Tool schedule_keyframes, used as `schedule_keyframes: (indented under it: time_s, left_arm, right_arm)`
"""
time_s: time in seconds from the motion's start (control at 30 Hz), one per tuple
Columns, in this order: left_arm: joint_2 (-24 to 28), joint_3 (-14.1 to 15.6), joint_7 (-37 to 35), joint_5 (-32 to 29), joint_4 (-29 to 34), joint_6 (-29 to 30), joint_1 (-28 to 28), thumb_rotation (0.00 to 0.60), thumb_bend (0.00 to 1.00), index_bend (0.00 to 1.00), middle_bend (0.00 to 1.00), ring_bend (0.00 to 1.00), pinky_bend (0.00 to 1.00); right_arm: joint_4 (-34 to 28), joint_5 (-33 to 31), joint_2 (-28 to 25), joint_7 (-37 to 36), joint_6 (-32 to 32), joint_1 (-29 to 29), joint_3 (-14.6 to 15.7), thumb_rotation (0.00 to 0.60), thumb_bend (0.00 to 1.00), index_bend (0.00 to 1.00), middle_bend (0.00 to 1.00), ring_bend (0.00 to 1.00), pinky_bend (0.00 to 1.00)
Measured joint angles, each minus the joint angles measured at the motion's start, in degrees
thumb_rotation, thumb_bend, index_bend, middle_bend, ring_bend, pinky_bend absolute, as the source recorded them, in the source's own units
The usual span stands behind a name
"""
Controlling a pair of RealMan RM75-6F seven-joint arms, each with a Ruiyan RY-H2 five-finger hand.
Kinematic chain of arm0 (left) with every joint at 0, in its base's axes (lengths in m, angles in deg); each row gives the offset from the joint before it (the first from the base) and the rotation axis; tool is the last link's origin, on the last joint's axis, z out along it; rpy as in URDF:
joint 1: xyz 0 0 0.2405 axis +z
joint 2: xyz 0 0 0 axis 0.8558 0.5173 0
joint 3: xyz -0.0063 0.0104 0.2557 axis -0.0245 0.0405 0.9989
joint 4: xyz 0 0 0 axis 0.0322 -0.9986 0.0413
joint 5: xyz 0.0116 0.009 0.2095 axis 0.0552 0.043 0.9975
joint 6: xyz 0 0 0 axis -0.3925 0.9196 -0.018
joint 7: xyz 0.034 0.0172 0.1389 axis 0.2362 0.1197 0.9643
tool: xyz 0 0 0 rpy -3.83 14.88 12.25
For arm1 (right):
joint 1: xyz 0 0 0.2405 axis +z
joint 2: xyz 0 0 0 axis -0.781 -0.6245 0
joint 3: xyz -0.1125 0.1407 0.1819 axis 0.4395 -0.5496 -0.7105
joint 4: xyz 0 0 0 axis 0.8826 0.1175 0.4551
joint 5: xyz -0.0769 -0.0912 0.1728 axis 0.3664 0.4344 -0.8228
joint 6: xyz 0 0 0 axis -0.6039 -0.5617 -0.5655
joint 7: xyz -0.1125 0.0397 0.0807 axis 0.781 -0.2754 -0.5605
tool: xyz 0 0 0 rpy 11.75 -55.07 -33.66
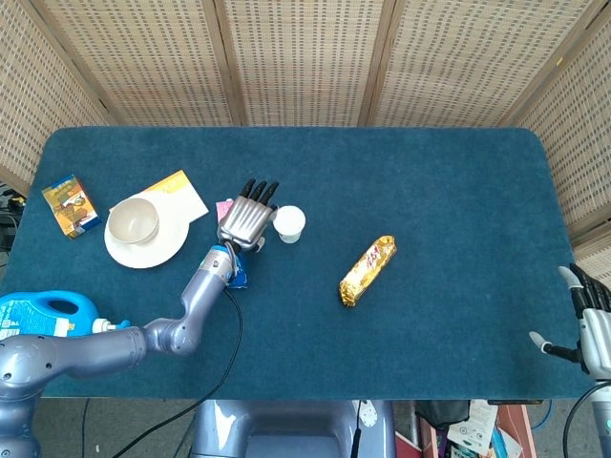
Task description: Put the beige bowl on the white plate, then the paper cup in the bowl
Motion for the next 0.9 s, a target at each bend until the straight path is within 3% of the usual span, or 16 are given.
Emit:
schedule_keyframes:
  time_s: [0.43,0.67,0.9]
  left_arm:
    - [-6.2,-0.1,0.9,-2.6,-8.7,-2.8,-4.5,0.6,0.27,0.45,0.0,0.0,0.0]
    - [-9.8,0.3,0.0,-2.5,-15.2,-4.4,-5.8,0.6,0.32,0.51,0.0,0.0,0.0]
    - [-11.3,0.8,-1.6,-1.1,-17.6,-5.0,-5.7,0.6,0.37,0.55,0.0,0.0,0.0]
  right_arm:
    - [1.5,-1.2,0.0,-2.2,1.3,0.2,-0.4,0.6,0.14,0.0,0.0,0.0,0.0]
    - [2.0,-1.6,0.1,-2.8,1.7,0.2,-0.5,0.6,0.14,0.0,0.0,0.0,0.0]
    - [2.2,-1.7,0.1,-2.8,1.7,0.2,-0.6,0.6,0.14,0.0,0.0,0.0,0.0]
